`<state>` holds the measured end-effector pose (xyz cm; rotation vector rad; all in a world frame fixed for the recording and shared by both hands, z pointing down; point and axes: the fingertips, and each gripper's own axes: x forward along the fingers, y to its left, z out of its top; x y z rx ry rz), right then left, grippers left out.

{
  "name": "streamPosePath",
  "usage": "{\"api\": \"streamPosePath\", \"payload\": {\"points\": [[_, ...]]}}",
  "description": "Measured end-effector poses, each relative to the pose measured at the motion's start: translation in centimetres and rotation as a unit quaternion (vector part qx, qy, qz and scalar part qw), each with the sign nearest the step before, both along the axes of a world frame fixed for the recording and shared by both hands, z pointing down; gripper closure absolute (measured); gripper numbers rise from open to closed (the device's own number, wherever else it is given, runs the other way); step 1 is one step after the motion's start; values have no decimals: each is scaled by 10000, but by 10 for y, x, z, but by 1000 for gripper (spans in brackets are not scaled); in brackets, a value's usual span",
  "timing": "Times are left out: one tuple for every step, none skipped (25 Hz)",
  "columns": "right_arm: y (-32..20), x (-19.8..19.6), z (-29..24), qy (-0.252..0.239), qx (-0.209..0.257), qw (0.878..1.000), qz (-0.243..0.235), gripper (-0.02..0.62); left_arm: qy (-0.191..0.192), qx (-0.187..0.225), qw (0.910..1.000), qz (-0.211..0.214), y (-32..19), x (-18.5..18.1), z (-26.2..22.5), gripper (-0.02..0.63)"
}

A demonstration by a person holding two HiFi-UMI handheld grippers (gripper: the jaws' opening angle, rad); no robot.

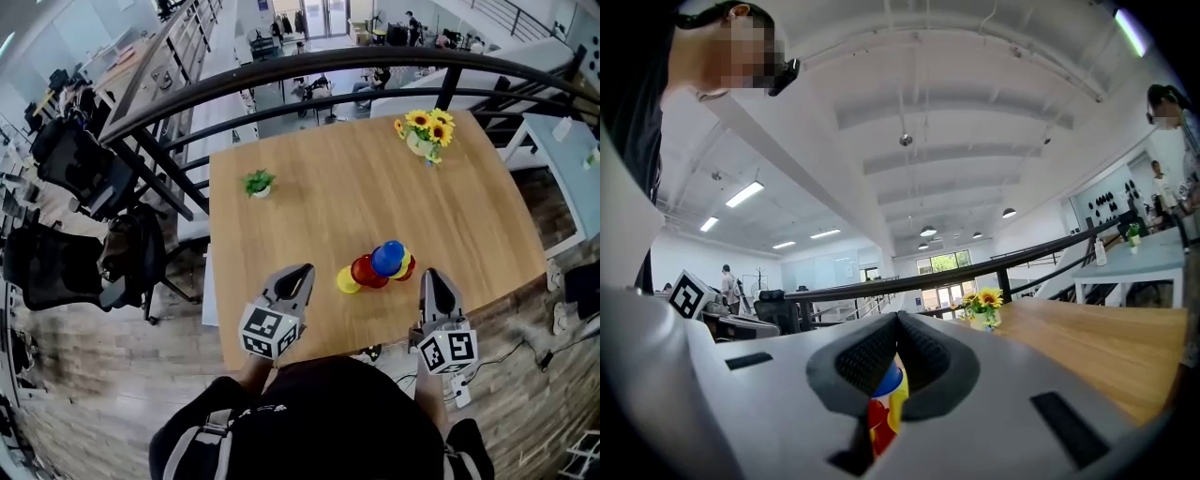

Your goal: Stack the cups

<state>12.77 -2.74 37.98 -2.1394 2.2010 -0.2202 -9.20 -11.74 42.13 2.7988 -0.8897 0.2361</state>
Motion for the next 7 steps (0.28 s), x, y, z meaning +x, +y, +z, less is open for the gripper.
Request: {"api": "streamPosePath", "payload": {"points": [[1,0,0,-1,-3,10000,10,594,3,1,10000,8,1,1,0,589],[2,0,0,-1,3,10000,14,594,4,3,10000,15,1,1,-1,589],[3,0,0,-2,11,10000,15,594,2,6,10000,22,2,1,-1,589],[3,0,-1,-4,16,10000,20,594,-2,9,10000,28,2,1,-1,589],[4,0,-1,-7,20,10000,26,594,-6,12,10000,35,2,1,-2,589],[4,0,-2,-9,27,10000,30,594,-10,14,10000,42,2,1,-2,589],[5,0,-2,-10,35,10000,33,594,-13,17,10000,50,2,1,-2,589]]}}
